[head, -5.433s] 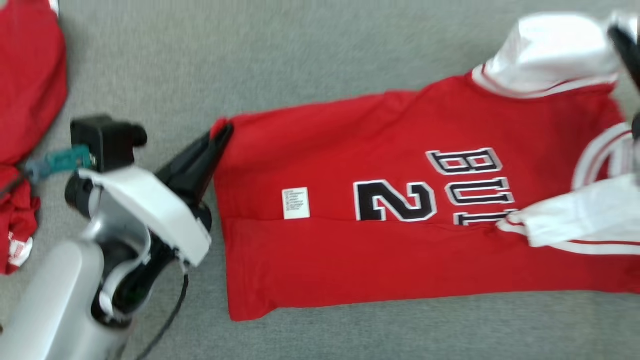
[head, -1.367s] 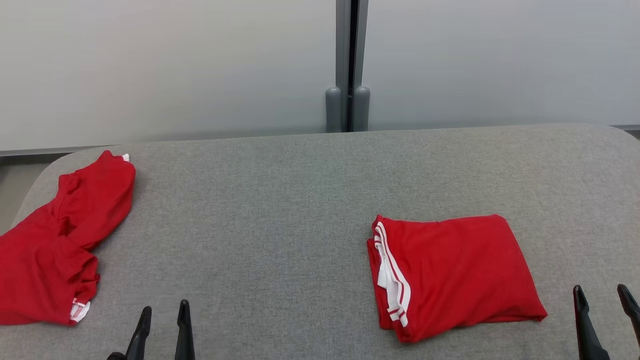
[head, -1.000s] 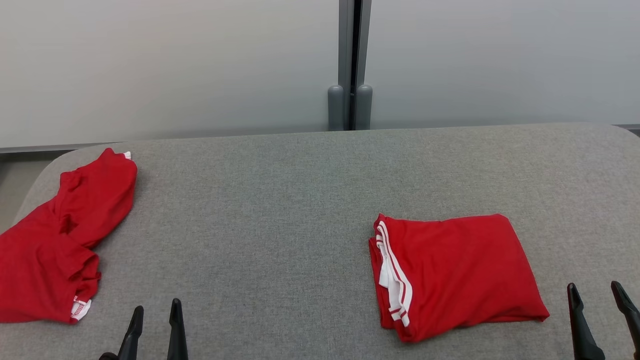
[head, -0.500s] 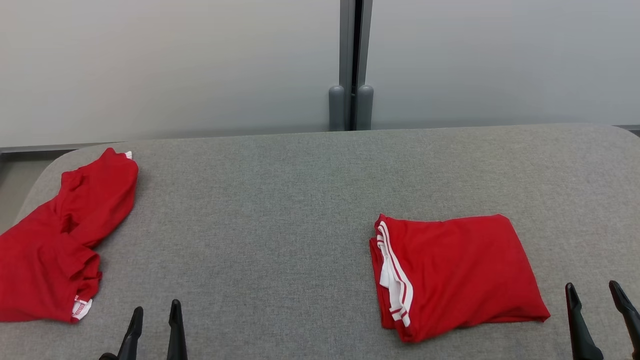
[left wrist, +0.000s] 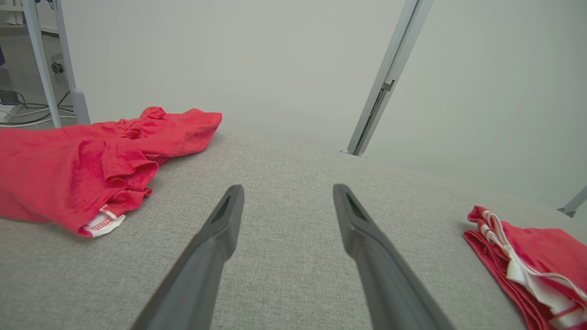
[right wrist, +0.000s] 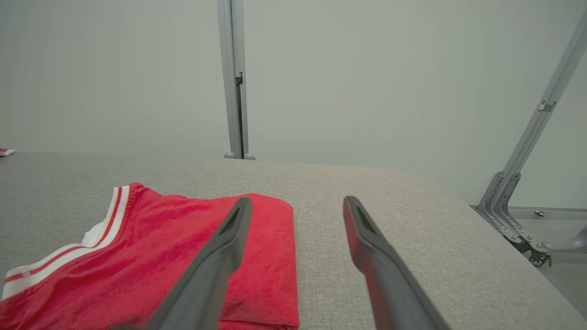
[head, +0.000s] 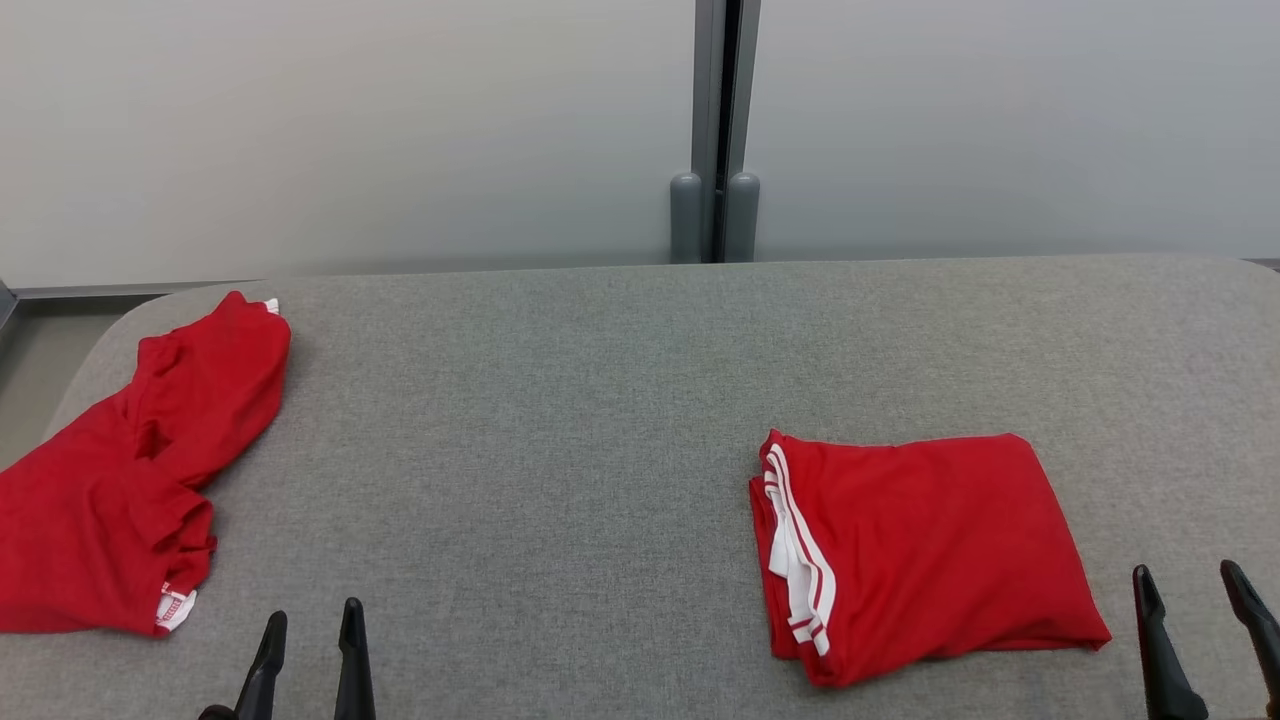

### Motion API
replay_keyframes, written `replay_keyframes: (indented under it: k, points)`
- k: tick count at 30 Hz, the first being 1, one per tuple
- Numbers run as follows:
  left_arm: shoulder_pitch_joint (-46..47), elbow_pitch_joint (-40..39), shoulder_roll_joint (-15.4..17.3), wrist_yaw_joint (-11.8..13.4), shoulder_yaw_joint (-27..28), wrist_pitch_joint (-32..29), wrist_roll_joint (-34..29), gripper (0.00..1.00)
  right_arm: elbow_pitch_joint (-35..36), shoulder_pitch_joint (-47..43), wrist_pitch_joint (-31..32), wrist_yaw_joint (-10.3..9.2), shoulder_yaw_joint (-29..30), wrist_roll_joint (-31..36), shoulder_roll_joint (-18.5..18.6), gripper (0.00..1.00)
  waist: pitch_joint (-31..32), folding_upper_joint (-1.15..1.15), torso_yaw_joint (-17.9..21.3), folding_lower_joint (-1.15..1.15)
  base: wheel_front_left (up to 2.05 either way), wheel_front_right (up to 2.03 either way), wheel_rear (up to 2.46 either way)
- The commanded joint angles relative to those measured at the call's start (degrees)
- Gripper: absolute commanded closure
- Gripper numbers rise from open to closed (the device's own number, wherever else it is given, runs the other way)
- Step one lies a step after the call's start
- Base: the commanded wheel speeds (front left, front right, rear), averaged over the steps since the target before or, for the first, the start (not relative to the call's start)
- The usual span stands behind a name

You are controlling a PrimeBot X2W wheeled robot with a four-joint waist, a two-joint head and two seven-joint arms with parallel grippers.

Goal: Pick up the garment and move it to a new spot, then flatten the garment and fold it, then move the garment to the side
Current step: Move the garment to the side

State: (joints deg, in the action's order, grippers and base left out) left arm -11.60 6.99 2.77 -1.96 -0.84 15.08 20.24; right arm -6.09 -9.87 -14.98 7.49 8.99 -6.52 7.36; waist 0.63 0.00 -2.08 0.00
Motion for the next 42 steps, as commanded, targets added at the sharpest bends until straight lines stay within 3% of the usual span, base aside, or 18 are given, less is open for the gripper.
replay_keyframes:
  k: [1, 6, 16, 21, 24, 25, 28, 31, 35, 36, 38, 42]
  points:
    - [-0.5, -0.2, 0.2, -0.1, 0.1, 0.1, -0.2, 0.00, -0.4, 0.7, -0.3, 0.01, -0.2, 0.0, 0.4, 0.00, -0.2, 0.00, -0.2, 0.00, 0.00, 0.00, 0.00]
    - [0.3, -0.7, 0.2, -0.1, -1.1, 0.1, 0.0, 0.00, -8.8, 4.1, 0.4, 0.00, -4.7, -5.4, 3.9, 0.00, -2.2, 0.00, -0.6, 0.00, 0.00, 0.00, 0.00]
    - [4.7, -0.9, 0.2, -0.1, -3.0, 0.1, -0.7, 0.00, -19.9, 19.7, 14.7, 0.00, -15.2, -16.2, 12.2, 0.00, -9.6, 0.00, -2.1, 0.00, 0.00, 0.00, 0.00]
    - [6.0, -1.4, 0.2, 0.4, -2.8, 0.1, -0.5, 0.00, -24.8, 23.3, 17.0, 0.00, -15.9, -18.2, 12.1, 0.00, -11.4, 0.00, -2.9, 0.00, 0.00, 0.00, 0.00]
    - [6.7, -1.7, 0.2, 0.5, -3.0, 0.1, -0.7, 0.00, -27.8, 26.1, 19.9, 0.00, -19.3, -21.8, 11.1, 0.00, -13.0, 0.00, -2.5, 0.00, 0.00, 0.00, 0.00]
    - [6.9, -1.9, 0.2, 0.6, -3.0, 0.1, -0.7, 0.00, -28.0, 26.8, 20.4, 0.03, -20.4, -23.0, 11.2, 1.00, -13.6, 0.00, -2.2, 0.00, 0.00, 0.00, 0.00]
    - [7.8, -2.5, 0.2, 0.9, -2.8, 0.1, -0.7, 0.00, -27.7, 30.1, 21.1, 0.05, -21.1, -27.0, 13.0, 1.00, -15.6, 0.00, -1.1, 0.00, 0.00, 0.00, 0.00]
    - [9.6, -3.2, 0.2, 0.5, -3.0, 0.1, -1.2, 0.00, -28.5, 34.6, 20.3, -0.08, -18.5, -27.1, 19.1, 1.00, -18.6, 0.00, 0.2, 0.00, 0.00, 0.00, 0.00]
    - [12.4, -4.0, 0.2, 0.0, -3.4, 0.1, -1.9, 0.00, -32.8, 39.9, 20.3, 0.00, -15.4, -21.6, 27.1, 1.00, -23.0, 0.00, 0.6, 0.00, 0.00, 0.00, 0.00]
    - [12.4, -4.0, 0.2, 0.0, -3.4, 0.1, -1.9, 0.00, -32.8, 39.9, 20.3, 0.00, -15.4, -21.6, 27.1, 1.00, -23.0, 0.00, 0.6, 0.00, 0.00, 0.00, 0.00]
    - [13.2, -4.1, 0.3, -0.3, -3.8, 0.1, -2.1, 0.00, -35.8, 42.1, 19.7, 0.00, -13.1, -18.6, 31.1, 1.00, -24.2, 0.00, 0.3, 0.00, 0.00, 0.00, 0.00]
    - [14.0, -5.0, 0.2, -0.4, -4.2, 0.1, -2.0, 0.00, -41.3, 46.2, 19.2, -0.01, -9.9, -12.7, 35.3, 1.00, -25.9, 0.00, -0.2, 0.00, 0.00, 0.00, 0.00]
